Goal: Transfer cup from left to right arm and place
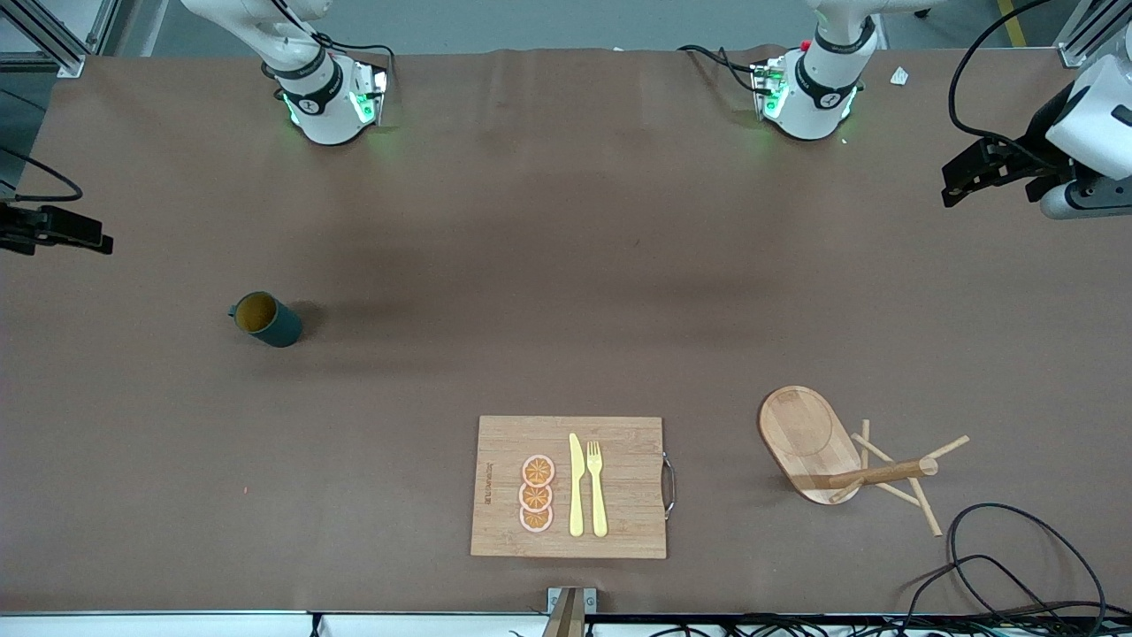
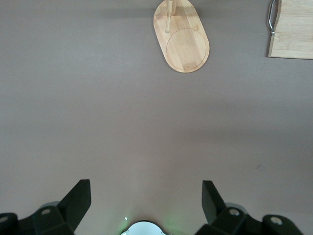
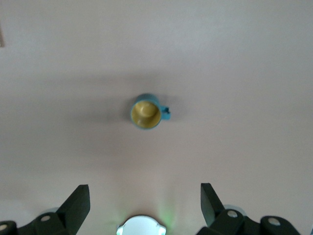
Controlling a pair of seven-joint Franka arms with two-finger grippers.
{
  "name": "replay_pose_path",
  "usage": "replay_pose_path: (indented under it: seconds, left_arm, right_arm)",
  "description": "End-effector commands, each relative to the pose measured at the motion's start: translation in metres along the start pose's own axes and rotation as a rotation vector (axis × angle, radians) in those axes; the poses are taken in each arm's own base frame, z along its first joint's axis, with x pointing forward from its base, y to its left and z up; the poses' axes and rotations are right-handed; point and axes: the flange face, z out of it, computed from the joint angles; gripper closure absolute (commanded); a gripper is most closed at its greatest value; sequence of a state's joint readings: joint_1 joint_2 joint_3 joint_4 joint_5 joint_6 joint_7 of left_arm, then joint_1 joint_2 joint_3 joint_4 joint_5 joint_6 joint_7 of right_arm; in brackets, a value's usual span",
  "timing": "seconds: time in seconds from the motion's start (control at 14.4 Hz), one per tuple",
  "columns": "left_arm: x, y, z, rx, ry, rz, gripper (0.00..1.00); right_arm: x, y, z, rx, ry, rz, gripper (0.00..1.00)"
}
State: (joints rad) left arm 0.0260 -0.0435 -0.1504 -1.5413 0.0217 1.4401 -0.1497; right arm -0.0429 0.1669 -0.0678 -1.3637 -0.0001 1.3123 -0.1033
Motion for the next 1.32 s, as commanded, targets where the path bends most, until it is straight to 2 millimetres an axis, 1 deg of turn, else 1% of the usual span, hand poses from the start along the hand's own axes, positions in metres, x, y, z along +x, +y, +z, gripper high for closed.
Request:
replay_pose_path:
  seconds: [0.0,0.14,0.42,0.56,0.76,0.9,1.25]
  left_arm:
    - [0.003,-0.002,-0.004,0.010,0.002,0.017,0.00]
    - [0.003,-0.002,-0.004,0.010,0.002,0.017,0.00]
    - [0.003,-0.002,-0.004,0.011,0.003,0.017,0.00]
    - [0.003,-0.002,-0.004,0.011,0.003,0.017,0.00]
    - [0.003,-0.002,-0.004,0.011,0.003,0.017,0.00]
    - [0.003,-0.002,-0.004,0.011,0.003,0.019,0.00]
    - [0.003,-0.002,-0.004,0.010,0.002,0.020,0.00]
  right_arm:
    - [-0.015,-0.005,-0.009,0.027,-0.010,0.054,0.00]
    - [-0.032,-0.011,-0.012,0.028,-0.006,0.108,0.00]
    - [-0.060,-0.014,-0.019,0.030,0.015,0.108,0.00]
    - [-0.074,-0.027,-0.023,0.021,0.042,0.084,0.00]
    - [-0.092,-0.025,-0.025,0.024,0.089,0.086,0.00]
    - [-0.098,-0.024,-0.027,0.026,0.108,0.089,0.00]
    - [-0.096,-0.018,-0.027,0.030,0.120,0.099,0.00]
